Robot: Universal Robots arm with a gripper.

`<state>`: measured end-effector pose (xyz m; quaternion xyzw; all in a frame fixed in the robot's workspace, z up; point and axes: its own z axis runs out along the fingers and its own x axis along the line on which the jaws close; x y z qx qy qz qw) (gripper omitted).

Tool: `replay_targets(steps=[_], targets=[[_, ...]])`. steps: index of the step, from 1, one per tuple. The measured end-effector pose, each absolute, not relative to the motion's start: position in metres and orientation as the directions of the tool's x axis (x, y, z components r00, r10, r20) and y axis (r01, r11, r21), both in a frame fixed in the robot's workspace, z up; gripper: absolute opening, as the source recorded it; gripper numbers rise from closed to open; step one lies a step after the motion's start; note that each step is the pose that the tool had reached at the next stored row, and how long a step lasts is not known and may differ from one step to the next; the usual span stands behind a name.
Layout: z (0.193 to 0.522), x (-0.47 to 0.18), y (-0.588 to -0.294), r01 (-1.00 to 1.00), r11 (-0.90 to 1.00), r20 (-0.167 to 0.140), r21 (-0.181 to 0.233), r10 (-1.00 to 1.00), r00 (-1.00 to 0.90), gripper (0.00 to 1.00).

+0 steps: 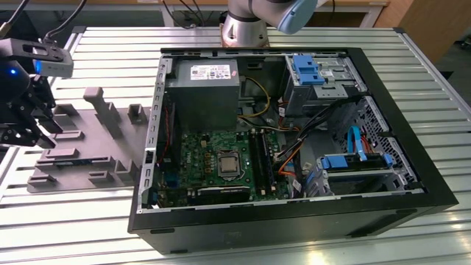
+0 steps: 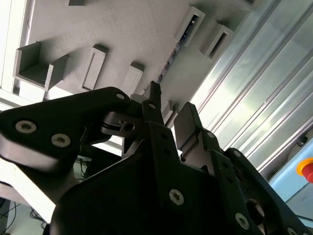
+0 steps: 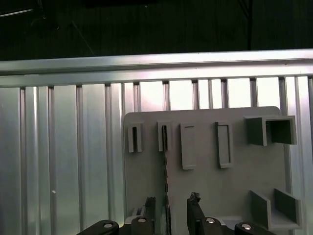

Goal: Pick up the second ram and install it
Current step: 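Pick up the second ram and move it above second insertion slot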

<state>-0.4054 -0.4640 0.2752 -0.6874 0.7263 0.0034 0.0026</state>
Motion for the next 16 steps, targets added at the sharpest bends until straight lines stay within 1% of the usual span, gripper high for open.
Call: replay_targets(steps=[8,16], targets=[[0.273,-0.406,-0.464,-0.998,0.055,-0.008,0.001,-0.998,-0.055,0.39],[0.258,-0.407,-0.468,-0.998,0.055,-0.009,0.001,-0.998,-0.055,0.39]])
